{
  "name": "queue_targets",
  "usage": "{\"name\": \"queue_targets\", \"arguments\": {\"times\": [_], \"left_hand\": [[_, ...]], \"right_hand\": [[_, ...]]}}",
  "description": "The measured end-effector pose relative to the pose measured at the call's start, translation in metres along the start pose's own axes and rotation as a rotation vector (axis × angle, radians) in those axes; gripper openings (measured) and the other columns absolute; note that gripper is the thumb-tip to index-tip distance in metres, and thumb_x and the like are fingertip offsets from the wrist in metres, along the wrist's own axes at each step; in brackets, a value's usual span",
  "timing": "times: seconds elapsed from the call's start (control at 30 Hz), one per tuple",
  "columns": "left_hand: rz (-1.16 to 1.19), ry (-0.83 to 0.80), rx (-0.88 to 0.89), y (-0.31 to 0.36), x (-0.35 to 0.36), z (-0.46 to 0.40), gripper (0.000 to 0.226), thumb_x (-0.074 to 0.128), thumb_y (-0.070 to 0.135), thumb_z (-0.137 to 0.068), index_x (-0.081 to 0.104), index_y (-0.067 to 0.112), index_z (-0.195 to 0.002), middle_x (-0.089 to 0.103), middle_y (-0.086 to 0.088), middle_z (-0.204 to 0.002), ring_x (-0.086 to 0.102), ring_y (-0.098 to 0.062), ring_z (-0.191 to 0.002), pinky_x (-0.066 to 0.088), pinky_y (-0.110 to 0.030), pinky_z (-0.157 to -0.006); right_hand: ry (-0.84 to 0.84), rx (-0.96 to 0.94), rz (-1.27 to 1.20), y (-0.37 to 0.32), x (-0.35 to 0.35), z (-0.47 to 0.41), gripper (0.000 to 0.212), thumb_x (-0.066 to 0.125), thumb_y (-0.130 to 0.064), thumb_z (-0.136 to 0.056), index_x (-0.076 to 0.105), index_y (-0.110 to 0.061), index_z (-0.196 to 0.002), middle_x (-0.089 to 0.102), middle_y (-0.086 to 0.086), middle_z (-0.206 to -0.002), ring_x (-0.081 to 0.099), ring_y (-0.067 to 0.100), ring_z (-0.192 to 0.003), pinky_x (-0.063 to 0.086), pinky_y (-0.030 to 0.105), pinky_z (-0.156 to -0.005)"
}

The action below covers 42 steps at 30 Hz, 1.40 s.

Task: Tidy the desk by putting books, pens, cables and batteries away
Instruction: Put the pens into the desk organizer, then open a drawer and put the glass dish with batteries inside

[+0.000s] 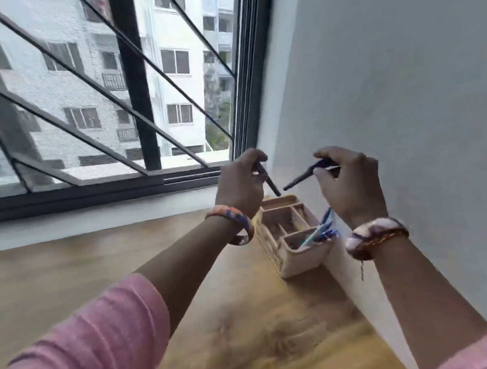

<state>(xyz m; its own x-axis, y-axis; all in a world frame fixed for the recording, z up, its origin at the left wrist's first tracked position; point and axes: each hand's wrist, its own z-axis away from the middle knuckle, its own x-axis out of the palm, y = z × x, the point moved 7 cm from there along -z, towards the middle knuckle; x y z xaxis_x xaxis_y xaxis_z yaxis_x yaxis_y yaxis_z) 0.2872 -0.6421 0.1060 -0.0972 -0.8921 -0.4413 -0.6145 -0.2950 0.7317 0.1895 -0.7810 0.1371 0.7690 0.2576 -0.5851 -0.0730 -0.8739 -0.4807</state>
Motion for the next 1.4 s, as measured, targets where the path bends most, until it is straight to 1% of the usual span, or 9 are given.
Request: {"name": "queue_targets", "arguments": {"times": [0.17, 0.3, 0.43, 0.57, 0.7, 0.8, 0.9, 1.27, 1.4], "left_hand": [[-0.149, -0.146, -0.042, -0.013, 0.056, -0.012, 0.036, 0.060, -0.004, -0.080, 0.063, 0.014, -0.110, 0.068, -0.007, -0.095, 0.065, -0.023, -0.088, 0.051, -0.030, -0.082], [-0.194, -0.266, -0.118, -0.028, 0.073, -0.011, 0.049, 0.062, 0.000, -0.079, 0.053, 0.017, -0.124, 0.062, -0.013, -0.115, 0.062, -0.028, -0.100, 0.050, -0.037, -0.090], [-0.158, -0.256, -0.109, -0.031, 0.035, 0.002, 0.031, 0.065, 0.006, -0.080, 0.063, 0.010, -0.110, 0.067, -0.009, -0.106, 0.062, -0.017, -0.087, 0.051, -0.028, -0.085], [-0.192, -0.282, -0.147, -0.046, -0.035, 0.047, 0.015, 0.068, 0.012, -0.080, 0.069, 0.008, -0.094, 0.069, -0.004, -0.091, 0.065, -0.016, -0.082, 0.051, -0.025, -0.079], [-0.262, -0.233, -0.294, -0.080, -0.122, 0.112, 0.012, 0.069, 0.014, -0.080, 0.071, 0.009, -0.091, 0.067, 0.002, -0.082, 0.061, -0.007, -0.073, 0.043, -0.004, -0.064], [-0.308, -0.120, -0.432, -0.103, -0.195, 0.162, 0.012, 0.069, 0.014, -0.080, 0.071, 0.011, -0.091, 0.065, 0.005, -0.074, 0.058, -0.004, -0.066, 0.046, -0.014, -0.065], [-0.364, -0.010, -0.530, -0.117, -0.262, 0.204, 0.011, 0.069, 0.016, -0.080, 0.071, 0.013, -0.090, 0.068, 0.000, -0.078, 0.061, -0.012, -0.071, 0.053, -0.030, -0.072], [-0.440, 0.358, -0.725, -0.142, -0.519, 0.340, 0.006, 0.068, 0.012, -0.080, 0.070, 0.014, -0.086, 0.065, 0.002, -0.071, 0.061, -0.012, -0.069, 0.049, -0.026, -0.073], [-0.617, 0.283, -0.827, -0.167, -0.583, 0.391, 0.005, 0.070, 0.017, -0.078, 0.067, 0.017, -0.084, 0.063, 0.002, -0.074, 0.061, -0.016, -0.077, 0.046, -0.027, -0.074]], "right_hand": [[-0.151, 0.113, 0.084, 0.024, 0.039, -0.011, 0.037, 0.053, 0.000, -0.080, 0.067, -0.013, -0.111, 0.069, 0.016, -0.104, 0.064, 0.034, -0.096, 0.052, 0.042, -0.087], [-0.243, 0.175, 0.171, 0.029, 0.054, -0.009, 0.038, 0.052, -0.005, -0.083, 0.062, -0.016, -0.118, 0.065, 0.016, -0.111, 0.061, 0.035, -0.101, 0.051, 0.037, -0.085], [-0.192, 0.142, 0.234, 0.012, 0.039, 0.007, 0.034, 0.054, -0.007, -0.086, 0.062, -0.015, -0.117, 0.067, 0.012, -0.110, 0.063, 0.032, -0.099, 0.050, 0.033, -0.079], [-0.324, 0.029, 0.203, -0.036, 0.052, 0.049, 0.026, 0.055, -0.021, -0.088, 0.064, -0.025, -0.112, 0.069, 0.005, -0.103, 0.063, 0.028, -0.096, 0.047, 0.031, -0.076], [-0.568, -0.083, 0.132, -0.092, 0.097, 0.109, 0.022, 0.053, -0.031, -0.086, 0.062, -0.032, -0.106, 0.069, -0.003, -0.096, 0.063, 0.024, -0.095, 0.047, 0.032, -0.075], [-0.697, -0.191, 0.053, -0.146, 0.130, 0.155, 0.022, 0.052, -0.034, -0.087, 0.062, -0.034, -0.107, 0.069, -0.006, -0.098, 0.063, 0.021, -0.094, 0.044, 0.029, -0.072], [-0.769, -0.292, -0.019, -0.207, 0.150, 0.189, 0.022, 0.051, -0.033, -0.089, 0.062, -0.036, -0.107, 0.068, -0.006, -0.101, 0.061, 0.020, -0.096, 0.044, 0.028, -0.074], [-0.946, -0.538, -0.294, -0.441, 0.200, 0.295, 0.018, 0.060, -0.028, -0.084, 0.068, -0.030, -0.100, 0.071, -0.006, -0.092, 0.064, 0.018, -0.092, 0.051, 0.032, -0.079], [-1.116, -0.774, -0.229, -0.506, 0.228, 0.364, 0.024, 0.058, -0.023, -0.084, 0.066, -0.031, -0.105, 0.069, -0.003, -0.101, 0.064, 0.022, -0.095, 0.050, 0.031, -0.079]]}}
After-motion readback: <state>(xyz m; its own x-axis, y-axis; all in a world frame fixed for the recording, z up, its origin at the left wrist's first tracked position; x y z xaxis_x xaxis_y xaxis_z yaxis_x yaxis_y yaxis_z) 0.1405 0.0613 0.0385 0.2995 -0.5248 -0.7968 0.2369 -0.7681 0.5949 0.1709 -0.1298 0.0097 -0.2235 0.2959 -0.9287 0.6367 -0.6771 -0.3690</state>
